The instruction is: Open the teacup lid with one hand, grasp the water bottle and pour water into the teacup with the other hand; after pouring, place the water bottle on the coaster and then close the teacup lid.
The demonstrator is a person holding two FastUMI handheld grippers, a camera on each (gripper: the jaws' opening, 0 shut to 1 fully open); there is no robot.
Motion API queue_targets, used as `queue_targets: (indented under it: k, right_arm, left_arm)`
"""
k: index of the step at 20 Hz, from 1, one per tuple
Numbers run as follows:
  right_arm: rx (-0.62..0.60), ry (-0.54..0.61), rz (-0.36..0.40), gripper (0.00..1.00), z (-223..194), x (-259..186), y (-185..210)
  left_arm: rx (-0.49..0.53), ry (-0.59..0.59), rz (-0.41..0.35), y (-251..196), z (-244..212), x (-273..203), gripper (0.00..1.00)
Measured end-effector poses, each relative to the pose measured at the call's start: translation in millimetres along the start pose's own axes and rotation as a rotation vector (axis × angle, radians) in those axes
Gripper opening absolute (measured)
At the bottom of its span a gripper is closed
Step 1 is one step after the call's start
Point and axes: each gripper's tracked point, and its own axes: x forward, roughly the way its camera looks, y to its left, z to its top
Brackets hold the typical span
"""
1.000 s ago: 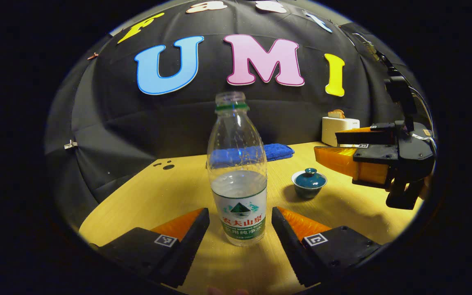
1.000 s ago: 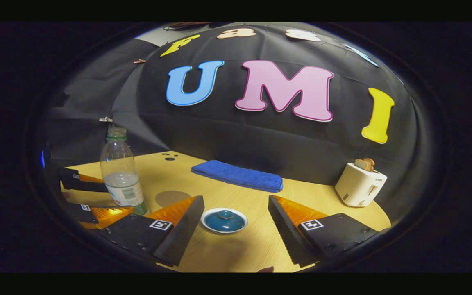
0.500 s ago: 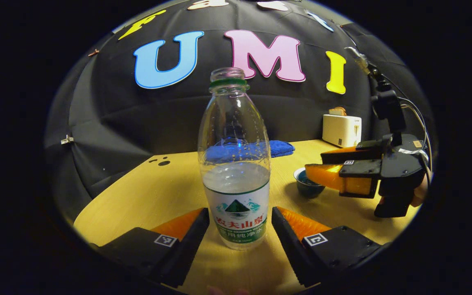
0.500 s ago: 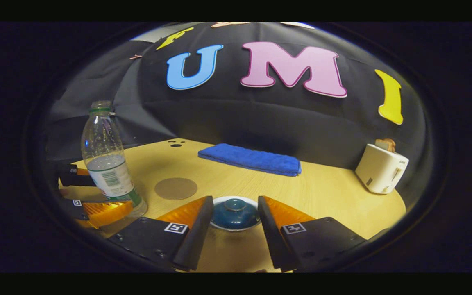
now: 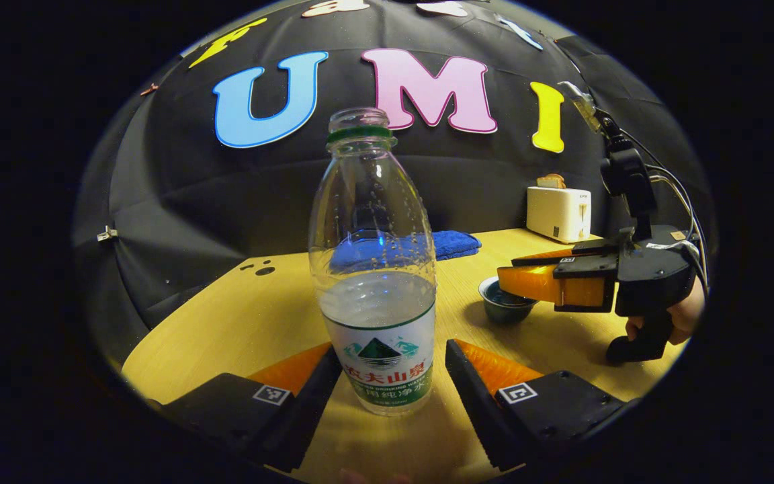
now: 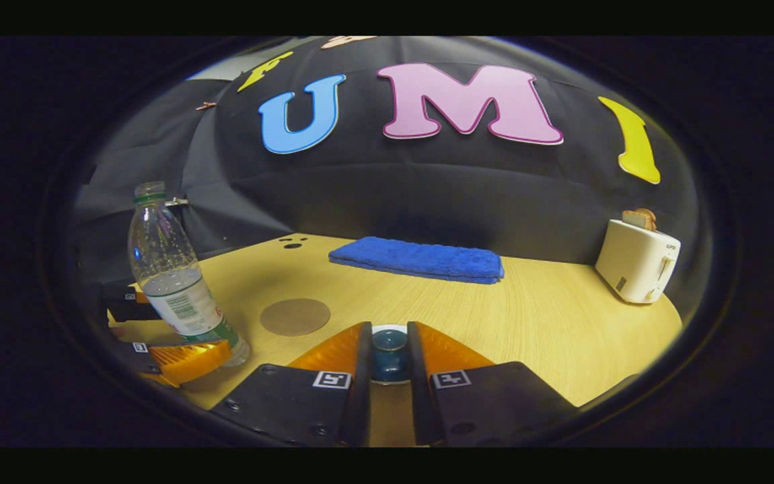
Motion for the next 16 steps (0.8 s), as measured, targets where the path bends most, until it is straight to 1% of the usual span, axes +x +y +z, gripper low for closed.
queue_targets:
  k: [1, 2, 5, 6, 7, 8, 9, 10, 11, 12, 13, 14, 16]
  right_arm:
    - [-0.004, 0.000, 0.002, 0.24, 0.4, -0.8, 0.2]
    - [-0.010, 0.000, 0.001, 0.29, -0.2, -1.6, 0.7]
    - [-0.013, -0.035, 0.007, 0.29, 10.6, -4.4, 2.0]
    - [-0.013, -0.047, -0.001, 0.24, 15.4, -4.4, -0.5]
    - [-0.013, -0.050, -0.006, 0.24, 16.9, -5.9, -2.7]
    - [-0.013, -0.056, -0.013, 0.29, 19.7, -8.2, -5.5]
    - [-0.014, -0.066, -0.024, 0.29, 25.0, -12.7, -10.4]
    - [-0.016, -0.084, -0.041, 0.29, 33.2, -20.4, -16.6]
    - [-0.022, -0.103, -0.061, 0.29, 42.2, -30.3, -25.9]
    - [-0.024, -0.113, -0.077, 0.24, 45.9, -37.2, -33.4]
    - [-0.021, -0.120, -0.094, 0.29, 49.2, -43.8, -41.8]
    - [-0.021, -0.126, -0.107, 0.29, 51.6, -49.3, -48.9]
    - [-0.026, -0.136, -0.135, 0.29, 54.8, -60.4, -63.1]
  left_arm:
    - [-0.002, -0.003, 0.001, 0.0, 2.1, 0.4, 0.96]
    - [-0.004, -0.005, 0.001, 0.2, 2.3, 0.4, 0.96]
    - [-0.002, -0.006, 0.003, -0.2, 2.5, 2.0, 0.96]
    - [-0.004, -0.005, 0.002, -0.7, 2.5, 1.5, 0.97]
    - [-0.002, -0.003, 0.002, -0.8, 2.0, 1.1, 0.96]
    - [-0.001, -0.001, 0.006, -0.4, 2.0, 2.2, 0.96]
    - [-0.004, 0.001, 0.003, -1.1, 3.4, 3.6, 0.95]
    - [-0.001, 0.001, 0.015, 0.9, 1.4, 3.9, 0.93]
    - [-0.005, 0.008, 0.027, 3.7, 2.2, -1.3, 0.78]
    - [0.006, 0.018, 0.042, 6.3, 2.6, -1.4, 0.76]
    - [0.035, 0.027, 0.056, 10.7, 3.8, 0.1, 0.75]
    - [0.064, 0.033, 0.063, 13.4, 7.2, 1.6, 0.75]
    - [0.172, 0.062, 0.108, 25.1, 12.3, 6.1, 0.74]
